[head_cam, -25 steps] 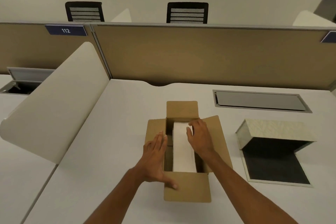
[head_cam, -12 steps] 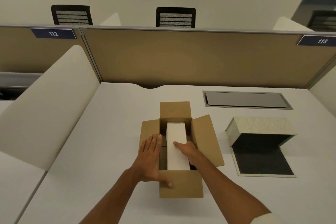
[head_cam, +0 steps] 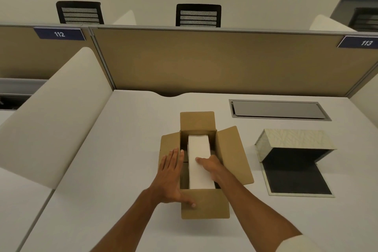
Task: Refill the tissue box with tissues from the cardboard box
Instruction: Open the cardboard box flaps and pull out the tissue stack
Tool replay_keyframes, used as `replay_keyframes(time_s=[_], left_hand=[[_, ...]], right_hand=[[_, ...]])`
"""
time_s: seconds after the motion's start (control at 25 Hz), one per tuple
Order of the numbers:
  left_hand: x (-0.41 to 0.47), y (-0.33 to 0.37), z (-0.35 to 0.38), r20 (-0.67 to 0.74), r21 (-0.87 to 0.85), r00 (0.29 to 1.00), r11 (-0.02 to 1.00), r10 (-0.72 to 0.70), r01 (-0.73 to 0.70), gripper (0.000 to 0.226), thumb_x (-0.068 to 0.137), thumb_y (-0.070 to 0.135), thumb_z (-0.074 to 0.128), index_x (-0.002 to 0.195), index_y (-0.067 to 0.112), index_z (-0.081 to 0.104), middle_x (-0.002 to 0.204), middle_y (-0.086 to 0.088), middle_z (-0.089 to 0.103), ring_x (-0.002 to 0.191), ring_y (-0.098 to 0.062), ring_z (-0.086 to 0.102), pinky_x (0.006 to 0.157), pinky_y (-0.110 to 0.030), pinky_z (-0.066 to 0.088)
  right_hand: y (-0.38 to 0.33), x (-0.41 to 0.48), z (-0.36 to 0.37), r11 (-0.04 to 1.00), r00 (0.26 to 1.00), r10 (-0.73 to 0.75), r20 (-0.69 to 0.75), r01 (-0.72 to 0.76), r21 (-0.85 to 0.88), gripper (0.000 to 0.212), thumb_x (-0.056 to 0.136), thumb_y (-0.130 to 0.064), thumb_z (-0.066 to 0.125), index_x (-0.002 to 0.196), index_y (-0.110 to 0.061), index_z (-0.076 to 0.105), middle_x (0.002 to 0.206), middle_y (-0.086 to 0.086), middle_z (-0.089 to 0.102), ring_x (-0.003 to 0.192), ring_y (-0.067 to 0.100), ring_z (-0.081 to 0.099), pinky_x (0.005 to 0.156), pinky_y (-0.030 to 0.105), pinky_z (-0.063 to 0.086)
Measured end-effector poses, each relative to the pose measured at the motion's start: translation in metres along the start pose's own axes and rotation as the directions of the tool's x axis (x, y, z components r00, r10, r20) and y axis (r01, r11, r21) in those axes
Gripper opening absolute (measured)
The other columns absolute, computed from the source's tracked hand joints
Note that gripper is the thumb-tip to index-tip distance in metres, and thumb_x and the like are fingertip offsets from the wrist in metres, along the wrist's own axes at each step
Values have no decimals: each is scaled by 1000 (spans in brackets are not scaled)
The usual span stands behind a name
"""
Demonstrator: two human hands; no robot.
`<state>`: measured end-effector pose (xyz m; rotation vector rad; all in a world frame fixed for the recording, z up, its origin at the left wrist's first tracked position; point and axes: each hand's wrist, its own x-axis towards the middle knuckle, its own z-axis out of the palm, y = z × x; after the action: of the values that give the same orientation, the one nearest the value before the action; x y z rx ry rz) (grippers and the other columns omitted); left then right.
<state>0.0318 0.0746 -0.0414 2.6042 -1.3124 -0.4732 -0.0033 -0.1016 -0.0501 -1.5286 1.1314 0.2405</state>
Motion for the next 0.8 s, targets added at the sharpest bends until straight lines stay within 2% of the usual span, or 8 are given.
replay_keyframes(time_s=[0.12, 0.28, 0.44, 0.68, 0.8], left_hand=[[1, 0, 1, -5, -5, 1000, 1000, 5, -5, 158, 39, 98, 49, 146, 15, -31, 154, -2, -41, 140, -20, -40, 116, -41, -21], [1, -3, 3, -4, -11, 1000, 1000, 0, 0, 159, 38, 99, 50, 146, 17, -32, 153, 0, -42, 139, -18, -42, 116, -42, -20], [2, -4, 4, -1, -7, 1000, 1000, -14, 14, 158, 37, 99, 50, 147, 19, -31, 153, 2, -42, 139, -17, -41, 117, -44, -19], [0, -6, 3, -13, 1, 1000, 1000, -22, 22, 158, 36, 101, 48, 145, 21, -34, 148, 8, -48, 138, -15, -43, 114, -45, -22], [0, -5, 2, -15, 10, 1000, 1000, -18, 18, 159, 36, 101, 47, 146, 18, -33, 150, 5, -46, 140, -17, -41, 115, -46, -21]], right_hand=[[-2, 2, -3, 996, 999, 24, 33, -27, 84, 58, 85, -28, 69, 130, -2, 44, 128, 18, 56, 111, 32, 57, 96, 45, 50], [-6, 0, -9, 968, 988, 104, 111, -126, 217, 56, 78, -22, 76, 123, -5, 48, 116, 15, 56, 96, 29, 55, 88, 41, 48], [-10, 0, -12, 950, 973, 140, 185, -185, 252, 65, 68, -16, 84, 121, -3, 50, 121, 20, 58, 107, 36, 58, 99, 51, 48], [-11, -6, -10, 957, 976, 96, 195, -144, 250, 70, 60, -21, 90, 117, -2, 54, 105, 17, 63, 89, 32, 61, 84, 48, 53], [-10, -11, -10, 952, 989, 37, 147, -79, 296, 71, 57, -23, 91, 114, -1, 56, 103, 16, 65, 84, 30, 62, 75, 45, 52]])
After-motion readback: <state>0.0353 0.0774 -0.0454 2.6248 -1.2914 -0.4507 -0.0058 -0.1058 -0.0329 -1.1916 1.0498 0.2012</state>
